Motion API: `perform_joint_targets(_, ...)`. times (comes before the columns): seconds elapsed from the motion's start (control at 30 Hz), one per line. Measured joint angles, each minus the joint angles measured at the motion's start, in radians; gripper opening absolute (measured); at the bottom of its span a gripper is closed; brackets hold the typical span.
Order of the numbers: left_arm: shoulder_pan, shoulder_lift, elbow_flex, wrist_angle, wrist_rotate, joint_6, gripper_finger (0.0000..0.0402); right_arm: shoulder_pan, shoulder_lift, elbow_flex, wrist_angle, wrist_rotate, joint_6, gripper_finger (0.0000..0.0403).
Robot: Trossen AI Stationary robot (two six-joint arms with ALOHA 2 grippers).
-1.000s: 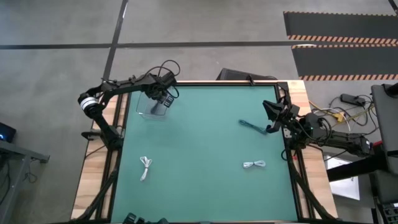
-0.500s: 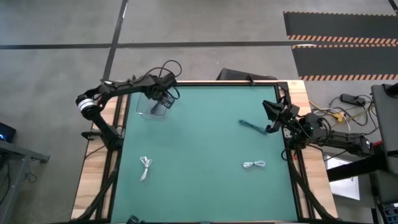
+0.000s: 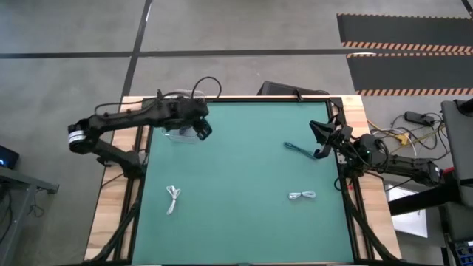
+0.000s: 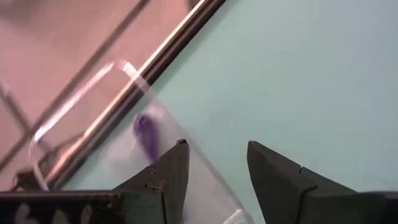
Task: Pick and place USB-C Cables
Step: Put the blue charger cable into the transparent bin
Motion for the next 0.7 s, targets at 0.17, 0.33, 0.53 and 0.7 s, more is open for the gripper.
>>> perform_joint_targets(0.17,-0.132,-0.101,-0.091,0.167,0.002,0.073,0.0147,0.000,0.004,0.000,-0.054,0.006,-0.039,0.0031)
perform_joint_targets(0.33,-0.221,-0.201,-0.241,0.363,0.038,0.147,0.0147,0.000,0.005,0.000,-0.105,0.035,0.000,0.0031)
perform_joint_targets(0.53,-0.273,-0.288,-0.416,0.611,0.087,0.165,0.0147,0.000,0.004,0.000,-0.102,0.019,0.112,0.0031)
perform_joint_targets(0.7,-0.283,-0.323,-0.529,0.812,0.110,0.186,0.0147,0.000,0.007,0.000,-0.118,-0.005,0.228,0.0031)
